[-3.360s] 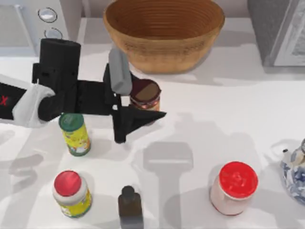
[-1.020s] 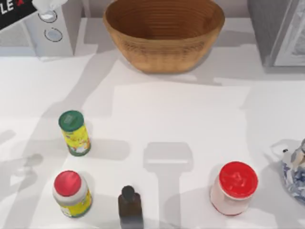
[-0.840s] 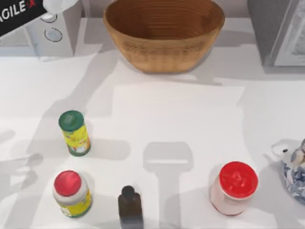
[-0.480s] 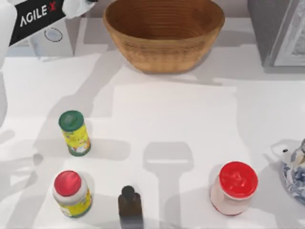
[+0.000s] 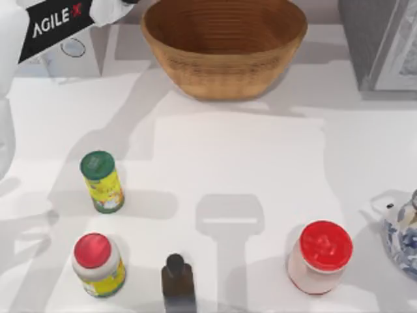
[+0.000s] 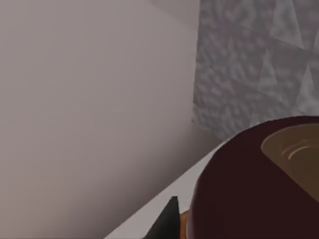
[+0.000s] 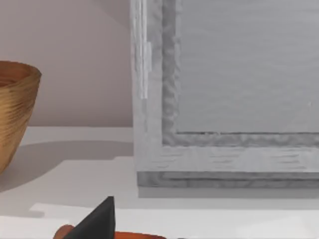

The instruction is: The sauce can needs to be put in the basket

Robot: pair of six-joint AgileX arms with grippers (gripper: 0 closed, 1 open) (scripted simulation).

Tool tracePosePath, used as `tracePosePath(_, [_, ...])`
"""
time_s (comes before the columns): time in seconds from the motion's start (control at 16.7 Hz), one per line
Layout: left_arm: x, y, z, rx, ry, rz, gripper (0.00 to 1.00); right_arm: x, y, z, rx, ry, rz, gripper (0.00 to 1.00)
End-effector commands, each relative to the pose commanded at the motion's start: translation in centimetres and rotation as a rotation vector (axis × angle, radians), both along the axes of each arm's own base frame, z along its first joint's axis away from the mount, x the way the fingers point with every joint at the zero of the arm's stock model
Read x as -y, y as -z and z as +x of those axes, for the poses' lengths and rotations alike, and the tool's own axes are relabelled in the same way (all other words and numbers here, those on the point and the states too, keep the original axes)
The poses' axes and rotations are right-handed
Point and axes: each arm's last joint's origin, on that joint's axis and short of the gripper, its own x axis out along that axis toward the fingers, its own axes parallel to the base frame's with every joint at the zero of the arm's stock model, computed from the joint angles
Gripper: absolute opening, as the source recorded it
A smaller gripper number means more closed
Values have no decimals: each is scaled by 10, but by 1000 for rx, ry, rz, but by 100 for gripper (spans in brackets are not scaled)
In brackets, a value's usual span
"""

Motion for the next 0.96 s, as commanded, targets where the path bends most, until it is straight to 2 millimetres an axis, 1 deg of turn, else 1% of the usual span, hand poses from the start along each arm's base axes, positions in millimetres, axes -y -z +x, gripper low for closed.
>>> tracePosePath(0.6, [0,0,0,0,0,0,98,0,0,0,0,0,0,100])
tracePosePath(0.66, [0,0,0,0,0,0,100,0,0,0,0,0,0,100])
tracePosePath(0.96, [0,0,0,0,0,0,100,0,0,0,0,0,0,100])
